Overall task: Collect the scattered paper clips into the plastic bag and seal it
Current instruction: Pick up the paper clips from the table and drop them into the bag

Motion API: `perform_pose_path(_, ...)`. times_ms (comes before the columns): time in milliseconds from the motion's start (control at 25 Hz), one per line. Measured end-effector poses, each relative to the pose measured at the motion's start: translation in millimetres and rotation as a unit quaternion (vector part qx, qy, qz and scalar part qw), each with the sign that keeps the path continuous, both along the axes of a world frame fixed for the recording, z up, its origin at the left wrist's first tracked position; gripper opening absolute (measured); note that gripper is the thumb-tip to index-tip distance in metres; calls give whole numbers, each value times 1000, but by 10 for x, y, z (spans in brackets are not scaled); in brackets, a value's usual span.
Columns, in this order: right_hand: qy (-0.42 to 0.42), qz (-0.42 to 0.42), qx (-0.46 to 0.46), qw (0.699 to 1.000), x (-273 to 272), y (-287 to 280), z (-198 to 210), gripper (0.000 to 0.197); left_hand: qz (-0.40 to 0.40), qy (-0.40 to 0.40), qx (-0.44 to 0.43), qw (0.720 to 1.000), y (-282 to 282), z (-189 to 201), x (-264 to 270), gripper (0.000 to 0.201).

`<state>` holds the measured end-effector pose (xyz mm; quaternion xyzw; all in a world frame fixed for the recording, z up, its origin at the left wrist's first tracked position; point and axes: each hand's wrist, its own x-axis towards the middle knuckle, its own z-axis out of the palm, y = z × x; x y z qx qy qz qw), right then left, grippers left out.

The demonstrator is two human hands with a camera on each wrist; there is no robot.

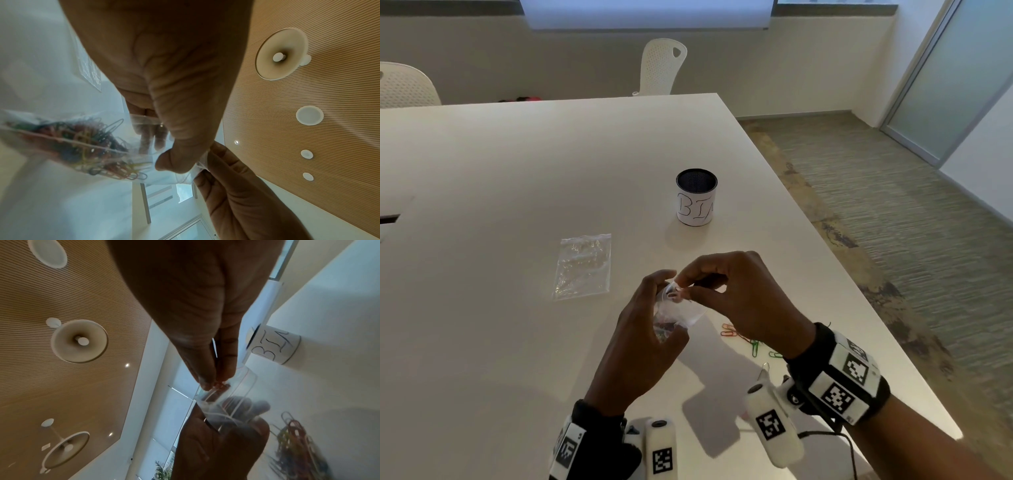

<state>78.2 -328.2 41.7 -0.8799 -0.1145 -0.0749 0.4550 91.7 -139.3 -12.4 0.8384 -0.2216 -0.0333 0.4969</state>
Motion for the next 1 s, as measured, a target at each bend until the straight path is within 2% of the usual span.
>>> perform_pose_path(200, -15, -7, -2, 1000, -166, -225, 47, 12, -6, -5, -5, 1000, 30, -9, 11, 72)
perform_pose_path(320, 49, 79, -65, 994, -393, -453, -78, 12, -8, -4, -9, 1000, 27, -11, 7, 72)
perform_pose_path(480, 164, 177, -188, 952, -781, -627, -396, 19, -9, -3, -10, 1000, -2, 1, -10, 69)
perform_pose_path(600, 166, 211, -223, 937, -986, -672, -586, 15, -9, -1, -12, 1000, -16, 7, -19, 68)
perform_pose_path(680, 148, 182, -238, 942, -1015, -769, -660, 17, -7, -1, -11, 1000, -19, 0, -19, 68)
perform_pose_path(880, 127, 48, -235, 963, -852, -1003, -670, 22, -9, -3, -7, 1000, -15, -2, -29, 69)
perform_pose_path(920, 127, 15, -225, 966, -827, -1028, -642, 32, -9, -5, -6, 1000, -11, -4, -26, 69)
perform_pose_path(1000, 161, -49, -225, 960, -811, -1090, -584, 71, -6, -11, -3, 1000, -4, -1, -16, 69)
